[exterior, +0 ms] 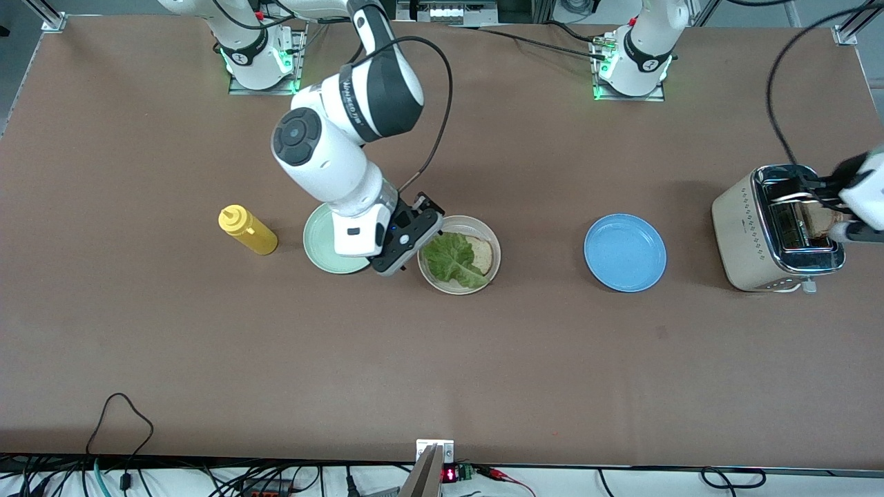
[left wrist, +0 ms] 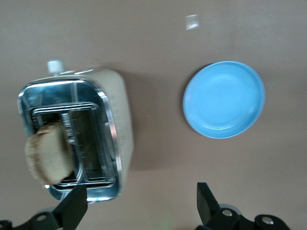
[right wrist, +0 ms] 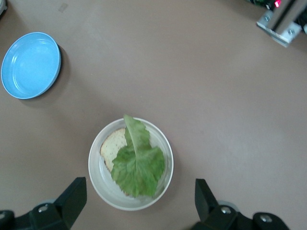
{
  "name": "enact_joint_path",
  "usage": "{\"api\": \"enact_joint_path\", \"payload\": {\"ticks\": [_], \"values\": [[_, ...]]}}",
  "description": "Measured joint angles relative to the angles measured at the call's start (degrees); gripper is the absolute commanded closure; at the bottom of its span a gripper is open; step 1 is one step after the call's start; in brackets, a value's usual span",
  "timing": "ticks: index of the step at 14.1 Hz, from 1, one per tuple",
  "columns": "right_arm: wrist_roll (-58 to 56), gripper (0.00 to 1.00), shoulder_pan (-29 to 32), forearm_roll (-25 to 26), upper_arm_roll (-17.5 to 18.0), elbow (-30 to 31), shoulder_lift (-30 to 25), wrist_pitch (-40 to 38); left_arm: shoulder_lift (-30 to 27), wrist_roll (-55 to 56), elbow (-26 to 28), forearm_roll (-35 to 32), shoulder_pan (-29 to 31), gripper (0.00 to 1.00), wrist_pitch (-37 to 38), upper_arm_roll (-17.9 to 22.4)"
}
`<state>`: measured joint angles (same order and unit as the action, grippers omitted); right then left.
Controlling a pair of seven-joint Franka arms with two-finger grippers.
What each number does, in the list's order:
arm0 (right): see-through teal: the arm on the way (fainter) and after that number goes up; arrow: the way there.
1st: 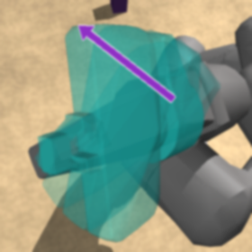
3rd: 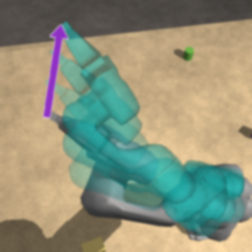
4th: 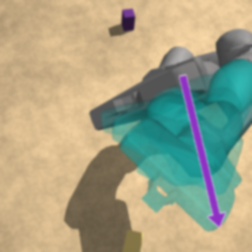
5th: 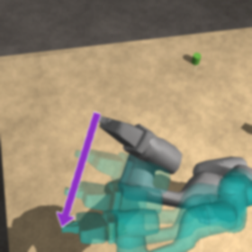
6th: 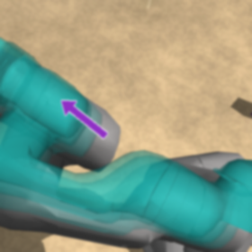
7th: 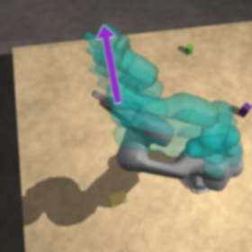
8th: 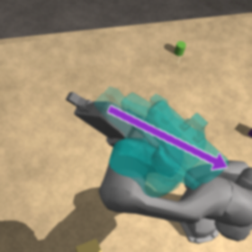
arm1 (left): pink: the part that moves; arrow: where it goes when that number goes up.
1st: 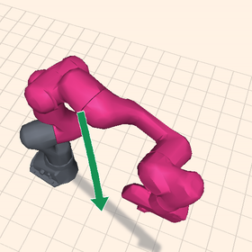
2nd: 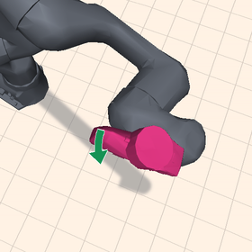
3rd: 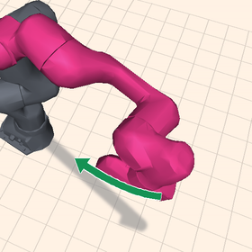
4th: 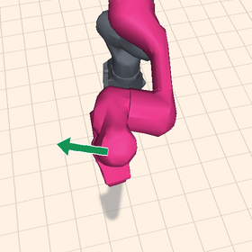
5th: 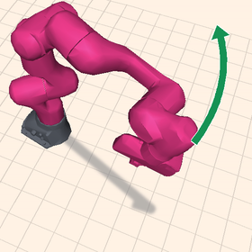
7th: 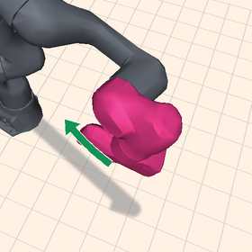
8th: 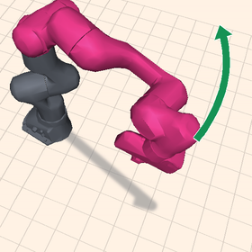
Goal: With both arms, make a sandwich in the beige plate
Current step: 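Grasp the second bread slice with the left gripper while the right gripper retracts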
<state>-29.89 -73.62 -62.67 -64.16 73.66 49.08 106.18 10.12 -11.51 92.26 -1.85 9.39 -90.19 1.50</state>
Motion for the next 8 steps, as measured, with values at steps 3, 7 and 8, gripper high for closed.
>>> {"api": "enact_joint_path", "payload": {"ticks": [3, 7, 8], "values": [[0.98, 0.00, 4.03, 1.83, -0.31, -0.88, -1.06, -3.41, 2.35, -3.94, -0.08, -0.01, 5.17, 0.00, -1.69, 0.09], [1.47, 0.00, 8.07, 7.39, -0.12, -1.41, -3.70, -7.32, 6.60, -11.96, -0.01, -0.02, 10.91, 0.06, -6.46, 0.13], [1.78, 0.00, 8.79, 9.16, 0.53, -1.46, -4.69, -7.97, 7.76, -14.09, 0.08, -0.02, 12.25, 0.10, -7.29, 0.13]]}}
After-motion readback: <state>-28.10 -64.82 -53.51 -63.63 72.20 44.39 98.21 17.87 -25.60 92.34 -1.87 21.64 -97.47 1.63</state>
